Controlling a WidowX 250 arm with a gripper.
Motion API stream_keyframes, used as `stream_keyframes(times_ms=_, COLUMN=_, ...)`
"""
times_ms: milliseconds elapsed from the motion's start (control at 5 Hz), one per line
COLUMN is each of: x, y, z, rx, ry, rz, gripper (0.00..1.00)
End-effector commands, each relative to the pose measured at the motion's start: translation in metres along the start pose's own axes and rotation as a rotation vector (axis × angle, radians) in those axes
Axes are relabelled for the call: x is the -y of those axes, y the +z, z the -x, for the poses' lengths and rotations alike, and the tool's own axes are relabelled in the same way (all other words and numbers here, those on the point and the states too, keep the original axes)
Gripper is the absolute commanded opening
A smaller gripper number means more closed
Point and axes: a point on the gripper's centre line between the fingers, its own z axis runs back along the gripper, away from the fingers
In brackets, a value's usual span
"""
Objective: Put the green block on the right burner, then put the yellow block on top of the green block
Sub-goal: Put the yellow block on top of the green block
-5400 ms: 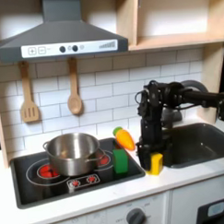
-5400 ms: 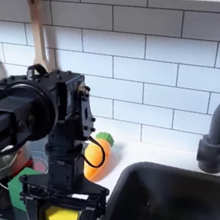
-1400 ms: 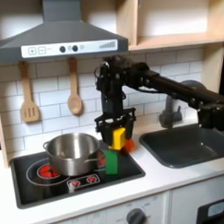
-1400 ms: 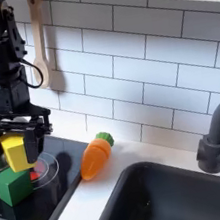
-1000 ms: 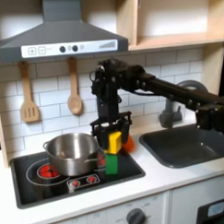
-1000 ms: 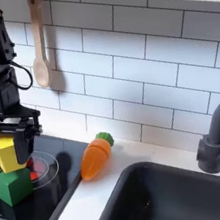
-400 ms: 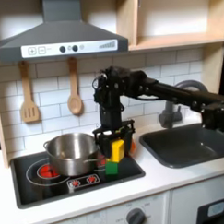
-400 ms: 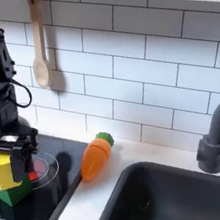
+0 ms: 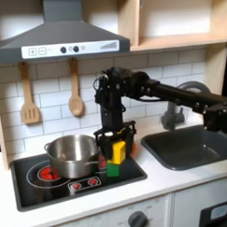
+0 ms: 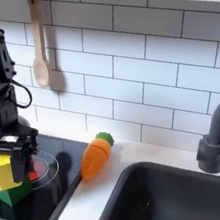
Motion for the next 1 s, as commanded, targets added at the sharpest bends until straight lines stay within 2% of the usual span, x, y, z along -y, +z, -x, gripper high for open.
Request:
stream_keyframes(times_ms=0, x=-0.0013, y=0.0033, z=-0.0093, rx=0.005, ry=0.007, rz=0.003, gripper=0.0)
stream_keyframes(times_ms=600, x=-0.0014, y=0.0014, z=-0.0096, rx=0.001, ry=0.011, rz=-0.003, gripper=0.0)
stream_keyframes(times_ms=800, x=0.0007, y=0.0004, z=-0.0091, rx=-0.007, ry=0.006, rz=0.002, gripper=0.89)
